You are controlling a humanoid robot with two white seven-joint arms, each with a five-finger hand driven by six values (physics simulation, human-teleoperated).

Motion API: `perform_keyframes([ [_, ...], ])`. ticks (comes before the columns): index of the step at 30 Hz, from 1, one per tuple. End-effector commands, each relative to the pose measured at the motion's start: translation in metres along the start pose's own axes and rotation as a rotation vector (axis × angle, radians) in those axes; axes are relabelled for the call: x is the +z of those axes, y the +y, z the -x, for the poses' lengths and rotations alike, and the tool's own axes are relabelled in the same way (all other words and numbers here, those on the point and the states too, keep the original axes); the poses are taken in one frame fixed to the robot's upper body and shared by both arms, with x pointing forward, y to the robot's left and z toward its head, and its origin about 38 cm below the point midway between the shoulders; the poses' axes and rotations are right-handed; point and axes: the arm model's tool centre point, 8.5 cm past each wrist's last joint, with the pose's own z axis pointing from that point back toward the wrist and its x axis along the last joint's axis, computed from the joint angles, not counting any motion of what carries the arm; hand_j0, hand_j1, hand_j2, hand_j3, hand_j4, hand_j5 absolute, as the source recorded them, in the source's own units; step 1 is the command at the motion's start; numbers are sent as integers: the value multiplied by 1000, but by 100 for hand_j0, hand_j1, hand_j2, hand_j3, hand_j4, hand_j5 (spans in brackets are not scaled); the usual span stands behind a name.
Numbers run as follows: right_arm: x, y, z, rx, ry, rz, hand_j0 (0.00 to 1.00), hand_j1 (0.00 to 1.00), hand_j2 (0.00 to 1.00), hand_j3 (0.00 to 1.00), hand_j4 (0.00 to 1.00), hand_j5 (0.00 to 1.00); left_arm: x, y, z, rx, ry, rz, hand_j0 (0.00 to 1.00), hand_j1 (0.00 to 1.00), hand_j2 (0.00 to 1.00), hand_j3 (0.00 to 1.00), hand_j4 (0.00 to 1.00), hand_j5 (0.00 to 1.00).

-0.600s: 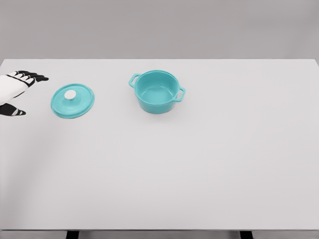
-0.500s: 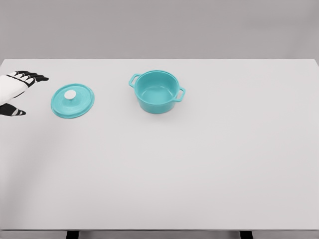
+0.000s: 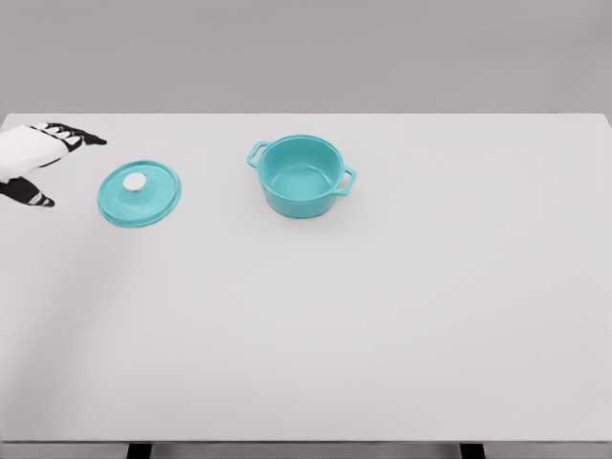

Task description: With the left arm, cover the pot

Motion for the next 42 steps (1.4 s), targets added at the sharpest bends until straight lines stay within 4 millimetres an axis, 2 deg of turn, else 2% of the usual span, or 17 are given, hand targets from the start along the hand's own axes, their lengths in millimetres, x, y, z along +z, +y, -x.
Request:
perform_keyframes([
  [1, 0, 0, 0, 1, 0, 0, 100, 100, 100, 100, 100, 100, -5, -12, -1, 32, -13, 44, 100, 100, 100, 100, 100, 100],
  [2, 0, 0, 0, 1, 0, 0, 100, 100, 100, 100, 100, 100, -9, -9, -2, 34, -20, 40, 99, 99, 99, 99, 99, 99],
  [4, 0, 0, 0, 1, 0, 0, 100, 100, 100, 100, 100, 100, -12, -1, -3, 20, -27, 35, 87, 87, 87, 87, 87, 87],
  [7, 0, 0, 0, 1, 0, 0, 100, 100, 100, 100, 100, 100, -21, 15, -7, -6, -42, 28, 87, 87, 87, 87, 87, 87],
  [9, 0, 0, 0, 1, 0, 0, 100, 100, 100, 100, 100, 100, -40, 11, -12, 32, -58, 36, 87, 87, 87, 87, 87, 87],
  [14, 0, 0, 0, 1, 0, 0, 100, 100, 100, 100, 100, 100, -63, 9, -24, 52, -91, 50, 87, 87, 87, 87, 87, 87],
  [20, 0, 0, 0, 1, 0, 0, 100, 100, 100, 100, 100, 100, -66, 6, -27, 56, -97, 54, 87, 87, 87, 87, 87, 87],
  [22, 0, 0, 0, 1, 0, 0, 100, 100, 100, 100, 100, 100, -67, 3, -28, 56, -98, 65, 78, 78, 78, 78, 78, 78],
  [35, 0, 0, 0, 1, -1, 0, 100, 100, 100, 100, 100, 100, -77, -22, -23, 128, -84, 113, 79, 79, 79, 79, 79, 79],
  [42, 0, 0, 0, 1, 0, 0, 100, 100, 100, 100, 100, 100, -84, -25, -28, 147, -95, 112, 79, 79, 79, 79, 79, 79],
])
